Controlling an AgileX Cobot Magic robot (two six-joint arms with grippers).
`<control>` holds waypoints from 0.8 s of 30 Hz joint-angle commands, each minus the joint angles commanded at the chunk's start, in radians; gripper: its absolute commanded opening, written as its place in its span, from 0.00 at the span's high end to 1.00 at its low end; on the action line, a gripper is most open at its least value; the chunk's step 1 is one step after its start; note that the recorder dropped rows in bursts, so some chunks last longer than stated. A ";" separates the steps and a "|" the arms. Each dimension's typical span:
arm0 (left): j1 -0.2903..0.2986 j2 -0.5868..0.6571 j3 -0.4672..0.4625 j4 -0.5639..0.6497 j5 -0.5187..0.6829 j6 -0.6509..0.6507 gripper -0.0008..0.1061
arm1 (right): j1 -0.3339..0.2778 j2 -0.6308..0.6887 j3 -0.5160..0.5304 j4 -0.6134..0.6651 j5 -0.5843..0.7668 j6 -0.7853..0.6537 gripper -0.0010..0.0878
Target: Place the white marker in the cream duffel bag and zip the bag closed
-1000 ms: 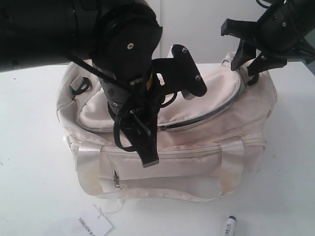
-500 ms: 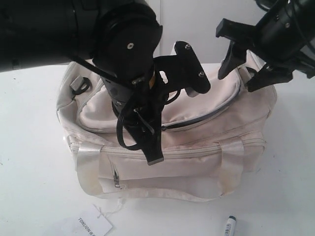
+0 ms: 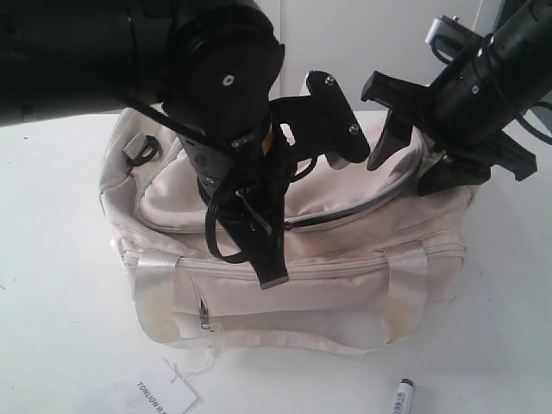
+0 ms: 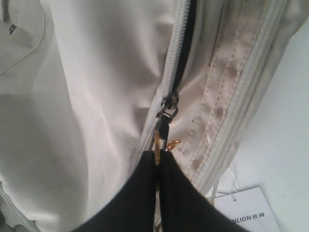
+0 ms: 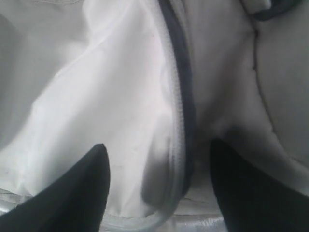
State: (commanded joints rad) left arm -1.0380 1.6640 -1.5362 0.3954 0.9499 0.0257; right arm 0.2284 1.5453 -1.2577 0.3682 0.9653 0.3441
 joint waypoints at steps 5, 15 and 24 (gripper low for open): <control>0.000 0.000 0.000 -0.002 0.000 0.000 0.99 | 0.000 0.006 0.006 0.002 -0.012 -0.005 0.44; 0.000 0.000 0.000 -0.002 0.000 0.000 0.99 | 0.000 0.013 0.006 -0.003 -0.018 -0.063 0.99; 0.000 0.000 0.000 -0.002 0.008 0.000 0.99 | 0.000 -0.033 0.002 -0.107 -0.037 -0.067 0.99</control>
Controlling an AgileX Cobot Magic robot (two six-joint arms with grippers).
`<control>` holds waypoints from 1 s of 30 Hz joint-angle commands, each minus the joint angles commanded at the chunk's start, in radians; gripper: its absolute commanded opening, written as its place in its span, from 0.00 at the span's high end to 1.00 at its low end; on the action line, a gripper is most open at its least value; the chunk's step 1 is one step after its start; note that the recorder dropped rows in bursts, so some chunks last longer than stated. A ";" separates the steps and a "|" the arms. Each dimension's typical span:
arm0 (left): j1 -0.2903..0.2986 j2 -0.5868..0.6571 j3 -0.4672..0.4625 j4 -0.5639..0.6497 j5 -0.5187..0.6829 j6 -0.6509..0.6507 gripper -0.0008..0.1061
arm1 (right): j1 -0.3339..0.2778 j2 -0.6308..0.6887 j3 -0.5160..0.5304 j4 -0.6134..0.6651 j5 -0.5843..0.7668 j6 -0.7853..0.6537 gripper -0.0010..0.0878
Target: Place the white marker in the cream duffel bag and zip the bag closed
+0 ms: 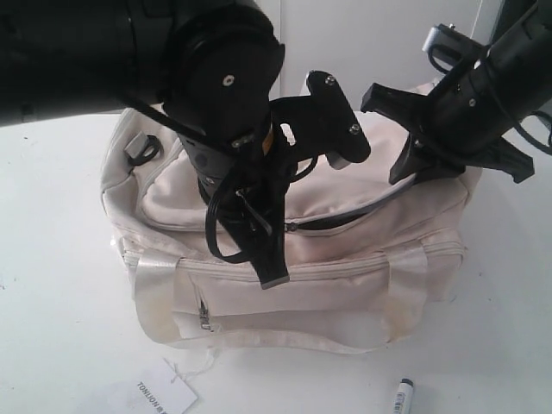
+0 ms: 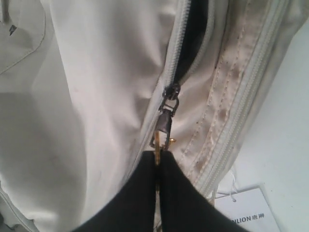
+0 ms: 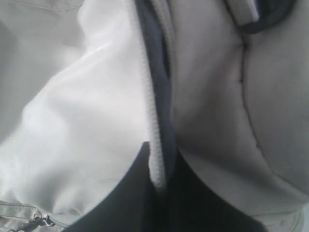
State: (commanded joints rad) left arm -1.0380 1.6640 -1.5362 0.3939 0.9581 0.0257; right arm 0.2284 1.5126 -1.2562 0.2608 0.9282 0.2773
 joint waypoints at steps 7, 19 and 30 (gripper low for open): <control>0.000 0.000 0.000 0.015 0.006 0.000 0.99 | 0.000 -0.030 0.000 -0.036 -0.002 -0.002 0.99; 0.000 0.000 0.000 0.120 0.110 0.004 0.99 | 0.000 -0.033 0.000 -0.038 -0.004 -0.012 0.99; 0.000 0.000 0.000 0.198 0.204 0.004 0.99 | 0.000 -0.033 0.000 -0.047 -0.010 -0.048 0.99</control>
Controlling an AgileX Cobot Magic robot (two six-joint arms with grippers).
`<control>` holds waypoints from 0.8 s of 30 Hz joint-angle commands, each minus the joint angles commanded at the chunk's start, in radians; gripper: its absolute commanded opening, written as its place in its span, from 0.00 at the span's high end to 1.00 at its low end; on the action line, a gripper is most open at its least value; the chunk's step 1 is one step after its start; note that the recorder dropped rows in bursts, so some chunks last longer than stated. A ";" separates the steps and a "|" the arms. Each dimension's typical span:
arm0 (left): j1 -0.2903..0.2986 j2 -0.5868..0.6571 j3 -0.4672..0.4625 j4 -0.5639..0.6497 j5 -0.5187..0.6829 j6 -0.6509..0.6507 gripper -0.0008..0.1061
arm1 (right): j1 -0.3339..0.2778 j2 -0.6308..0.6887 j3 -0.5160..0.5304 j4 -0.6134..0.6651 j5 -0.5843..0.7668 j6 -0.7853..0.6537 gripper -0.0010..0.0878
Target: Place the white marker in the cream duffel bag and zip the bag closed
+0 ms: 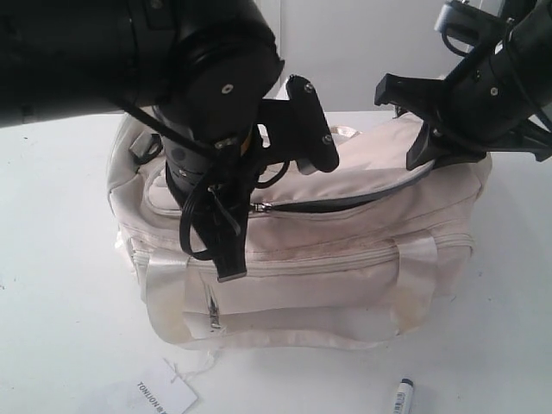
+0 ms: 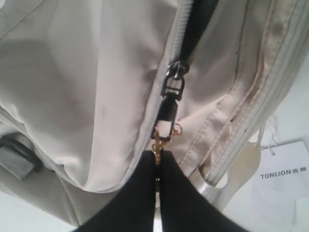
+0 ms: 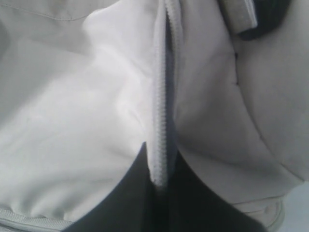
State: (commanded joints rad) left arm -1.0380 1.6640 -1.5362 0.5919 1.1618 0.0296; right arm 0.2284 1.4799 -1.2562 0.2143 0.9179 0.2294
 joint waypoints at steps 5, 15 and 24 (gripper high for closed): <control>0.000 0.000 0.000 0.043 0.039 0.000 0.99 | 0.000 0.000 0.000 -0.011 0.000 0.000 0.99; 0.014 0.000 0.000 0.045 0.059 0.000 0.99 | 0.000 0.000 0.000 -0.015 -0.002 0.000 0.99; 0.089 0.000 0.000 0.042 0.059 0.000 0.99 | 0.000 0.000 0.000 -0.015 -0.005 0.000 0.99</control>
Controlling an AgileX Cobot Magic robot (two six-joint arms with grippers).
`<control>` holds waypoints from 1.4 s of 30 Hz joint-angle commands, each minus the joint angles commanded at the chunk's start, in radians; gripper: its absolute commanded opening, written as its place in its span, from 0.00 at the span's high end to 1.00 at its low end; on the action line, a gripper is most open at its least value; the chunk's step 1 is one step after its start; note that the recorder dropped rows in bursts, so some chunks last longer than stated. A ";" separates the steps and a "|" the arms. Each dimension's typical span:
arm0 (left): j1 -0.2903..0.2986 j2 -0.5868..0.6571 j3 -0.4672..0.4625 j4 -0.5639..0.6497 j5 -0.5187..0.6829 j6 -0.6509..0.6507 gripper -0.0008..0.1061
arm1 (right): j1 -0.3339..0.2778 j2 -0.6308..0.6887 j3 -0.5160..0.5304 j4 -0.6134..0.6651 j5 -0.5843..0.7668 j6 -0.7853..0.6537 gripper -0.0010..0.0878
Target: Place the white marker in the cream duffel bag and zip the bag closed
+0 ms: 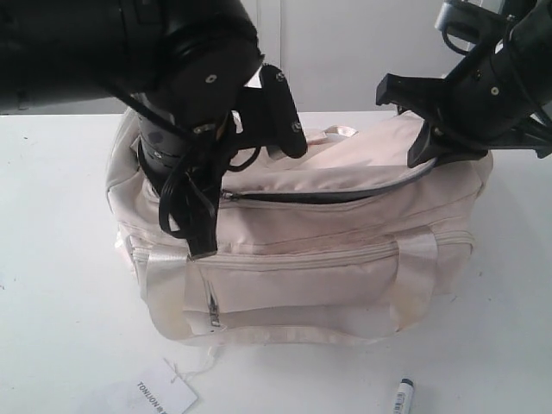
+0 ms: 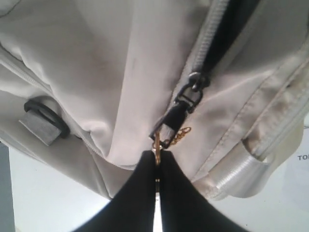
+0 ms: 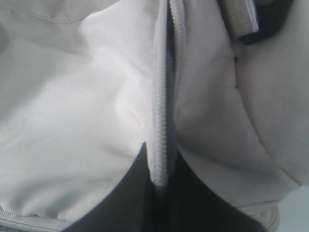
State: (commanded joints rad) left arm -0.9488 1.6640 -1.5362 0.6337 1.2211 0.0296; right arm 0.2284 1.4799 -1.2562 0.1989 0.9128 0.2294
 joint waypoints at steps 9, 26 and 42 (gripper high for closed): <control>0.050 0.000 0.000 -0.008 0.000 0.000 0.99 | 0.000 0.000 0.000 0.000 0.000 0.000 0.99; 0.161 0.000 0.000 -0.115 0.000 0.000 0.99 | 0.000 0.000 0.000 0.000 -0.001 0.000 0.99; 0.240 0.000 0.000 -0.150 0.000 0.032 0.99 | 0.000 0.000 0.000 -0.002 -0.002 0.000 0.99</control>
State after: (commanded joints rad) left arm -0.7090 1.6640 -1.5362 0.4838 1.2211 0.0611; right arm 0.2284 1.4799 -1.2562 0.1971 0.9111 0.2294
